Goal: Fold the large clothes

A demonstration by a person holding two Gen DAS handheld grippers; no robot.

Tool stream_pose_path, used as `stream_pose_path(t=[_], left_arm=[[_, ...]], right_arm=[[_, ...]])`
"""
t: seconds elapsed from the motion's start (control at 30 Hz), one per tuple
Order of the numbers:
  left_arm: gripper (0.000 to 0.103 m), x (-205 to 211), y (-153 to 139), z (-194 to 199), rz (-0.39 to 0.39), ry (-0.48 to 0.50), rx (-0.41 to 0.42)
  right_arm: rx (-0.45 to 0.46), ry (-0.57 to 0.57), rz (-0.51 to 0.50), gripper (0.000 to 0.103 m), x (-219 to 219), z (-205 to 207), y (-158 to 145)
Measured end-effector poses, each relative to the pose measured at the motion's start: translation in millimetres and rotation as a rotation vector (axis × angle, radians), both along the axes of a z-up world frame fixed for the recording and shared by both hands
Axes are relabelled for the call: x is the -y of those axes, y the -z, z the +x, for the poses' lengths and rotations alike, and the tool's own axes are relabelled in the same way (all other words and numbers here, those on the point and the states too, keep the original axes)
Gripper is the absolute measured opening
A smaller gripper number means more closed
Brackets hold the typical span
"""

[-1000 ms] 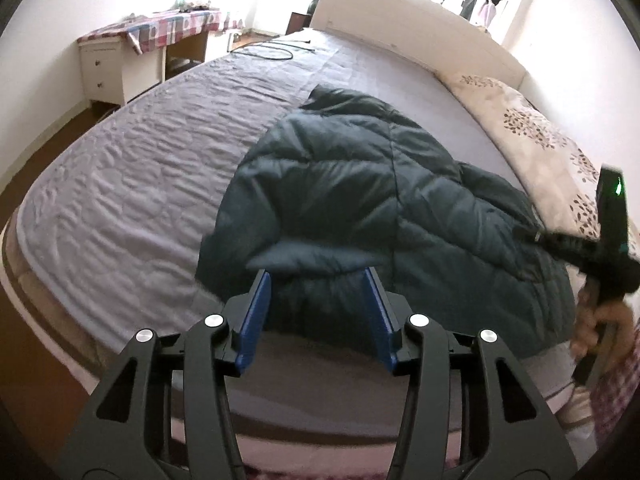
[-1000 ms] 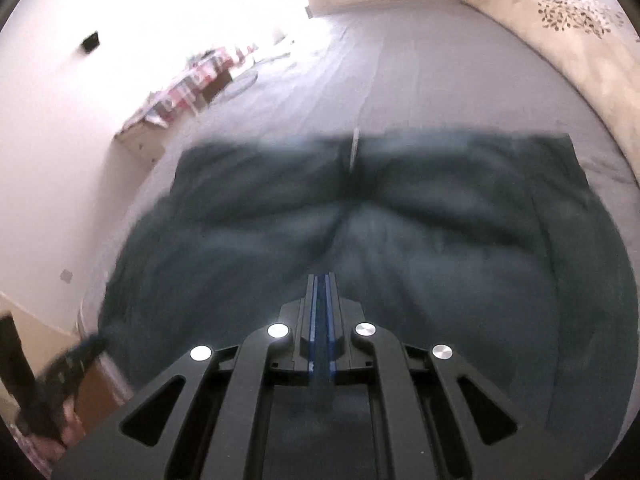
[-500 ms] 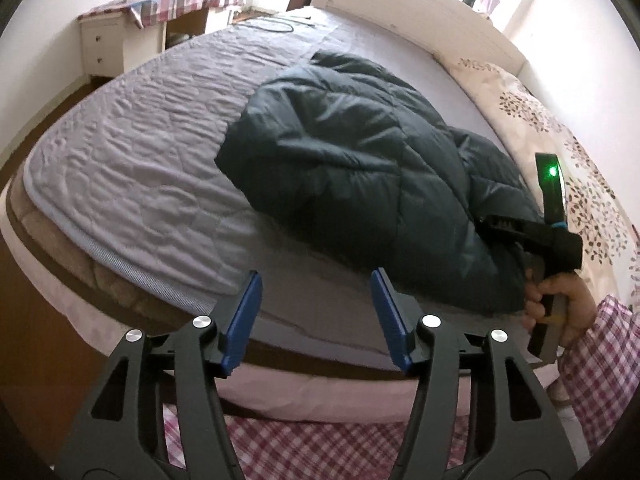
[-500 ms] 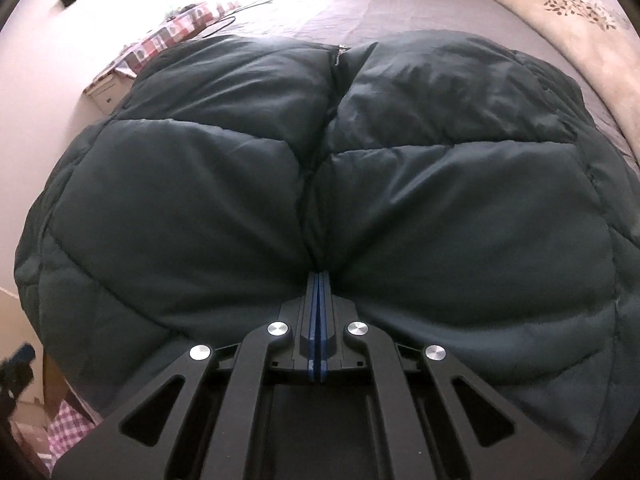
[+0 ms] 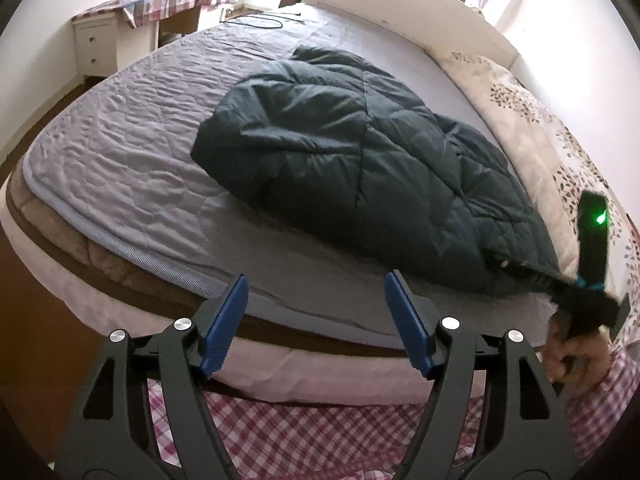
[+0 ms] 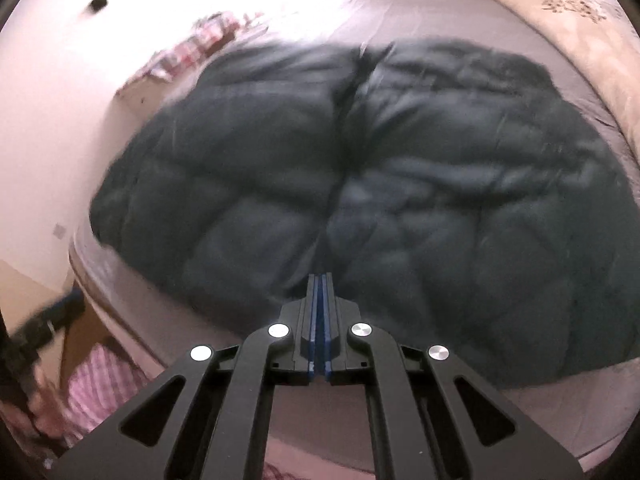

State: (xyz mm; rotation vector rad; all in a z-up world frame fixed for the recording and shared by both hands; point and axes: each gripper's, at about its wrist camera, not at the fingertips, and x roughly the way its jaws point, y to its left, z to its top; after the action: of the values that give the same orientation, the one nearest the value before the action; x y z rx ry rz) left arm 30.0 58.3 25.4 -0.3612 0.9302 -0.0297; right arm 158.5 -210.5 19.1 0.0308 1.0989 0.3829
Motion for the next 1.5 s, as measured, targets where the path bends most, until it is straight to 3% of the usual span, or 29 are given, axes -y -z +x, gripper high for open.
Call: stream_pose_path(t=[0.1,0.3,0.37,0.5,0.6,0.67,0.7,0.83,0.97,1.17,1.3,1.37,1.4,1.43,1.47,1.5], left_arm=[[0.070,4,0,-3,0.021,0.012,-0.001],[0.078,-1,3,0,0.007,0.003,-0.015],[0.081,-6,6,6,-0.021,-0.020,-0.028],[0.084,-22,14,27,-0.159,-0.087,-0.068],[0.085,-31,20,40,-0.248,-0.143,-0.084],[0.086,-36,24,48,-0.292,-0.171,-0.087],[0.087,-37,25,51,-0.307,-0.181,-0.086],[0.088,-41,32,69,-0.336,-0.221,-0.081],[0.088,-42,37,88,-0.334,-0.248,-0.078],[0.091,-47,53,107,-0.376,-0.307,-0.087],[0.091,-46,56,114,-0.412,-0.334,-0.071],[0.084,-47,54,118,-0.418,-0.336,-0.074],[0.074,-47,53,120,-0.416,-0.341,-0.075],[0.059,-48,50,121,-0.416,-0.341,-0.067],[0.050,-48,45,122,-0.421,-0.337,-0.052],[0.037,-49,41,121,-0.428,-0.335,-0.041]], right_arm=[[-0.011,-0.023,-0.061,0.003,-7,2,18],[-0.035,-0.021,-0.047,0.003,-11,15,32],[-0.041,-0.009,-0.029,0.003,-9,16,31],[-0.061,0.045,0.060,0.004,16,5,22],[-0.051,0.065,0.109,0.025,28,-9,7],[-0.019,0.076,0.153,0.055,41,-27,-8],[-0.006,0.084,0.167,0.059,48,-35,-14],[-0.006,0.140,0.207,0.069,90,-69,-20],[-0.054,0.312,0.300,0.075,148,-87,-9],[-0.081,0.553,0.510,0.080,222,-82,11],[-0.098,0.600,0.550,0.080,237,-61,22],[-0.093,0.611,0.548,0.079,236,-49,24],[-0.088,0.624,0.547,0.075,234,-42,26],[-0.085,0.626,0.552,0.059,233,-38,28],[-0.094,0.632,0.543,0.047,232,-32,31],[-0.104,0.638,0.535,0.044,225,-24,33]])
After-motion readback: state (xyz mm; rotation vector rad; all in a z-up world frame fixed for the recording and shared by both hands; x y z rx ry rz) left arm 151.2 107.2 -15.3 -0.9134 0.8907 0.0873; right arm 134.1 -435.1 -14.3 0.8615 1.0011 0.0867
